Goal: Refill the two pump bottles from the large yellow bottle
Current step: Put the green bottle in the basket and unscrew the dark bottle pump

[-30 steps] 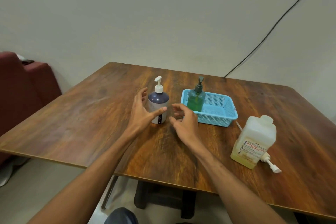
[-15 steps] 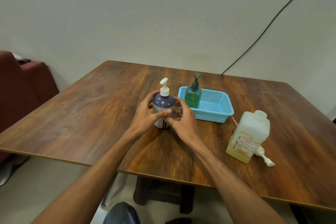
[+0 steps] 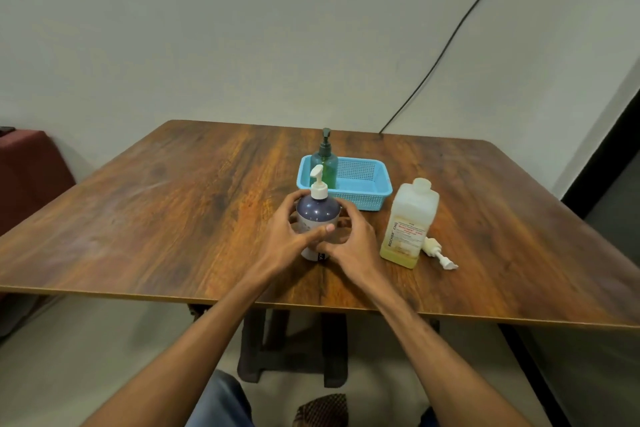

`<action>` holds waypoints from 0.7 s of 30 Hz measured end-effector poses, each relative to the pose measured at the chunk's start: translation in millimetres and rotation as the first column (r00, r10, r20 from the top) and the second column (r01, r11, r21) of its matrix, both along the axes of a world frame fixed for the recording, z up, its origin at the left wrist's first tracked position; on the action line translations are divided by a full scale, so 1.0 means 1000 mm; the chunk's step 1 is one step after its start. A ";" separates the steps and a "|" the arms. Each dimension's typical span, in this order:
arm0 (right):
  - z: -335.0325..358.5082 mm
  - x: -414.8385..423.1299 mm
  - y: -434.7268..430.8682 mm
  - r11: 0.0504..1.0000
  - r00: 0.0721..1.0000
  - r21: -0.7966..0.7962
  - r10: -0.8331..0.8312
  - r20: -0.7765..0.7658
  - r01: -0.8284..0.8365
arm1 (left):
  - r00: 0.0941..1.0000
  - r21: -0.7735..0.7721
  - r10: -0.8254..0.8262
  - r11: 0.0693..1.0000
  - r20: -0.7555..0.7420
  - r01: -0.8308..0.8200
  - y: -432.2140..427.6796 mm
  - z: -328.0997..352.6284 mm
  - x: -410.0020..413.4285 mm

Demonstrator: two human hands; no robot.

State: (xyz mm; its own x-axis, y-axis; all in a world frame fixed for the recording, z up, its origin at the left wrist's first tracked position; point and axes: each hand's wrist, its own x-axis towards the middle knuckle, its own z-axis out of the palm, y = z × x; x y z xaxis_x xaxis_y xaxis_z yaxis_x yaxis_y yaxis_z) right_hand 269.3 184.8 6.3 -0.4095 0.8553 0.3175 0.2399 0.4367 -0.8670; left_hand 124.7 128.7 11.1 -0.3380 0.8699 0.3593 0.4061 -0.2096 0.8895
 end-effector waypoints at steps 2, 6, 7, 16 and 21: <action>-0.003 0.001 0.002 1.000 1.000 -0.013 0.007 0.010 -0.007 | 1.000 -0.020 -0.009 1.000 -0.015 0.009 0.000 0.001 0.004; -0.007 0.000 0.006 0.997 0.998 -0.045 0.059 -0.007 -0.059 | 0.994 -0.033 -0.099 0.994 0.051 0.100 -0.004 0.012 0.006; -0.008 -0.001 0.006 0.997 0.998 -0.051 0.059 -0.011 -0.059 | 0.991 -0.015 -0.119 0.993 0.067 0.121 -0.004 0.017 0.006; -0.009 -0.001 0.012 0.997 0.998 -0.056 0.059 -0.027 -0.061 | 0.978 0.100 -0.056 0.994 0.199 0.036 0.012 0.037 0.001; -0.011 -0.002 0.014 0.999 1.000 -0.045 0.030 -0.004 -0.030 | 0.967 0.135 0.041 0.988 0.251 -0.077 0.020 0.038 0.008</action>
State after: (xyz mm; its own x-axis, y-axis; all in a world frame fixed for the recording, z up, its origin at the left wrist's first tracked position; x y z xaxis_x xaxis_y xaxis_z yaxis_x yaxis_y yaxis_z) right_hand 266.9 198.4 -4.9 -0.4342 0.8561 0.2804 0.2247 0.4043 -0.8866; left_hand 132.4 148.2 49.3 -0.4806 0.7918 0.3770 0.1928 -0.3239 0.9262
